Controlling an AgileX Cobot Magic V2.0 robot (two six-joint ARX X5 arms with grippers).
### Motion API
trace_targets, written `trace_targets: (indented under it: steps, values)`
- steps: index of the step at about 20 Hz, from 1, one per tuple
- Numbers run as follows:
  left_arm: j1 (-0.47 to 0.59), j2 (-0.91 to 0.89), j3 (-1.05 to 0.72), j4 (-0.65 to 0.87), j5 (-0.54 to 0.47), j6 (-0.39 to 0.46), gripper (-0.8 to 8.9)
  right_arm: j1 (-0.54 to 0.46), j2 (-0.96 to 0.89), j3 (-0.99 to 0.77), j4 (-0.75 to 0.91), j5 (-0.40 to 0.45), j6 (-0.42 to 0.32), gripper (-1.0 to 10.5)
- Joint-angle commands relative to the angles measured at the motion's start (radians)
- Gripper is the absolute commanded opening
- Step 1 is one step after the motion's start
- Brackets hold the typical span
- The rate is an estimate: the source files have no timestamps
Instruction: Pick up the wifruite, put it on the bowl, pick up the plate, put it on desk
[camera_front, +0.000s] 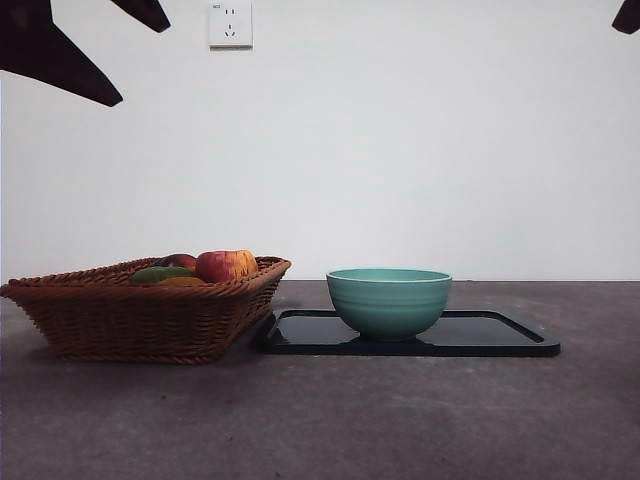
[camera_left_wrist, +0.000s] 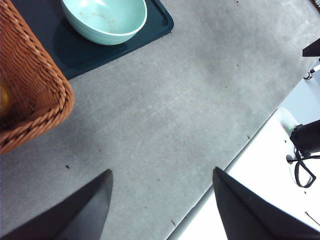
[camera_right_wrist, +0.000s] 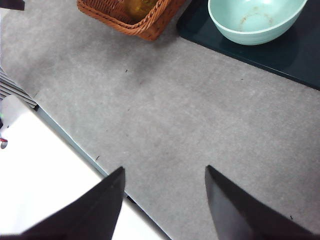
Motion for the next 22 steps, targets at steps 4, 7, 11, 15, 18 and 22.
trace_targets:
  steps: [4, 7, 11, 15, 18, 22]
  values:
    - [-0.004, 0.008, 0.01, 0.007, 0.004, 0.035, 3.11, 0.007, 0.006, 0.008, 0.02, 0.013, 0.031, 2.5]
    - [-0.004, 0.008, 0.01, 0.007, 0.004, 0.035, 3.11, 0.004, 0.013, 0.013, 0.132, 0.083, 0.16, 2.5]
    - [-0.004, 0.008, 0.01, 0.007, 0.004, 0.038, 3.11, 0.001, 0.134, 0.1, 0.198, 0.177, 0.209, 2.6]
    - [-0.004, 0.008, 0.01, 0.006, 0.004, 0.039, 3.11, -0.011, 0.369, 0.254, 0.211, 0.202, 0.175, 2.7]
    - [-0.004, 0.008, 0.01, 0.006, 0.004, 0.039, 3.11, -0.029, 0.554, 0.373, 0.217, 0.214, 0.143, 2.7]
    - [-0.004, 0.008, 0.01, 0.005, 0.004, 0.039, 3.12, -0.053, 0.768, 0.497, 0.224, 0.236, 0.107, 2.7]
